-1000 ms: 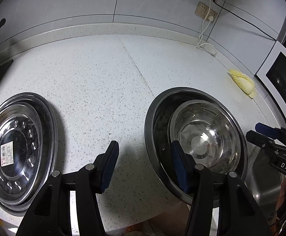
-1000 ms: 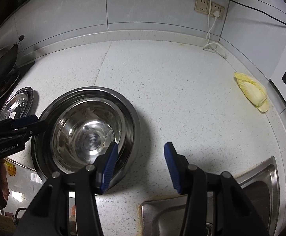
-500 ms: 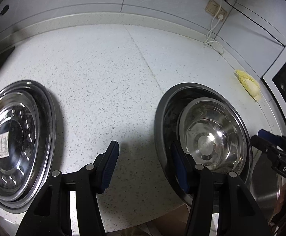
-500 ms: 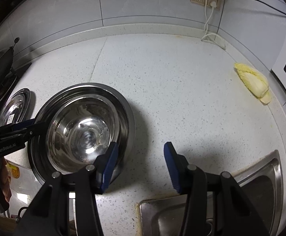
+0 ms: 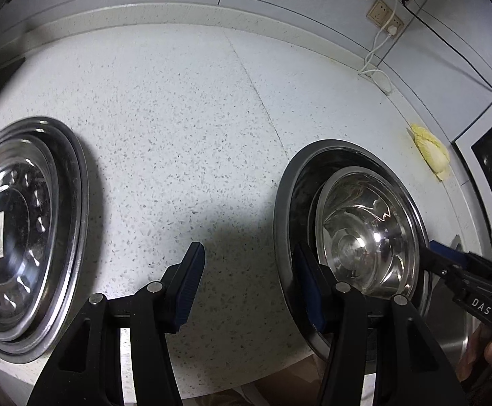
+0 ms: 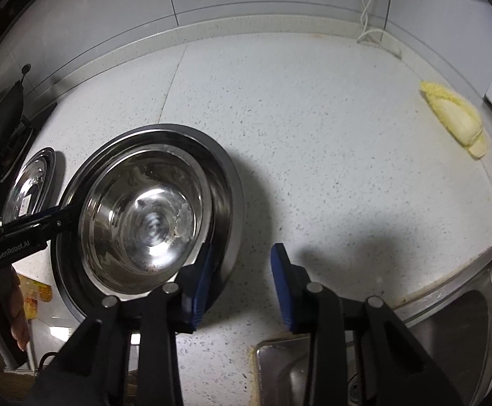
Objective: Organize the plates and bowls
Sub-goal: 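Grip the bowl stack rim with the left tool while the right tool grips it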
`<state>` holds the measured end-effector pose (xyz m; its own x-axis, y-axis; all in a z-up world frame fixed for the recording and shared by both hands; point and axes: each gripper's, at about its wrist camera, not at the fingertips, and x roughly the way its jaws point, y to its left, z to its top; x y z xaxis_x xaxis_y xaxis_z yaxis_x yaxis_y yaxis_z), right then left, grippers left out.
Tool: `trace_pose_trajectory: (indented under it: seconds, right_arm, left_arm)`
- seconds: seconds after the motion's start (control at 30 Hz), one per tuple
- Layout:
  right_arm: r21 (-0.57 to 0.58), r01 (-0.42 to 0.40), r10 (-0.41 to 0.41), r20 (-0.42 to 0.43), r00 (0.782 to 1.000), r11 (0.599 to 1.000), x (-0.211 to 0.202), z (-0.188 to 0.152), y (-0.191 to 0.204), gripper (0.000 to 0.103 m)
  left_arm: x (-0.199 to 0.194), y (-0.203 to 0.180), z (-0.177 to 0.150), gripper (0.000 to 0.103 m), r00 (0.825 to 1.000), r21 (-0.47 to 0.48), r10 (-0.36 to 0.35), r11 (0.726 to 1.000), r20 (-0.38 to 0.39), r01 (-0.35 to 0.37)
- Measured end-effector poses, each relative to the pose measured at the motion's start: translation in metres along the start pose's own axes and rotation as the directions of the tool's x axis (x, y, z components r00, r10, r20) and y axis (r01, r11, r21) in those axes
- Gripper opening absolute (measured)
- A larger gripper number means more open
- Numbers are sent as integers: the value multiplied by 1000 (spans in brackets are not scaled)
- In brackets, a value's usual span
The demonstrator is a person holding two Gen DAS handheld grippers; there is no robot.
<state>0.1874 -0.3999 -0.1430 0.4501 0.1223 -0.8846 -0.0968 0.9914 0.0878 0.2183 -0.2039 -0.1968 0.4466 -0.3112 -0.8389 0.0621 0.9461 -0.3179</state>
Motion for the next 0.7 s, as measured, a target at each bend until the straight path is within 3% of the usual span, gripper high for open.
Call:
trace_pose_trajectory:
  seconds: [0.27,0.43,0.7]
  right_arm:
    - [12,-31,32,-36,999,999,11,3,-4,32]
    - [42,-63,65,-61,996,997,16,6,-9,31]
    - [57,-91,95,-79,992,994,18,6,-12,29]
  left_arm:
    - [5,1,7,44,1000,-28,-25,999,-16,24]
    - [6,-2,10,21,996,-45,-88,995,-34,86]
    - [11,0,17,12,987,-98,-152,984,-54,146]
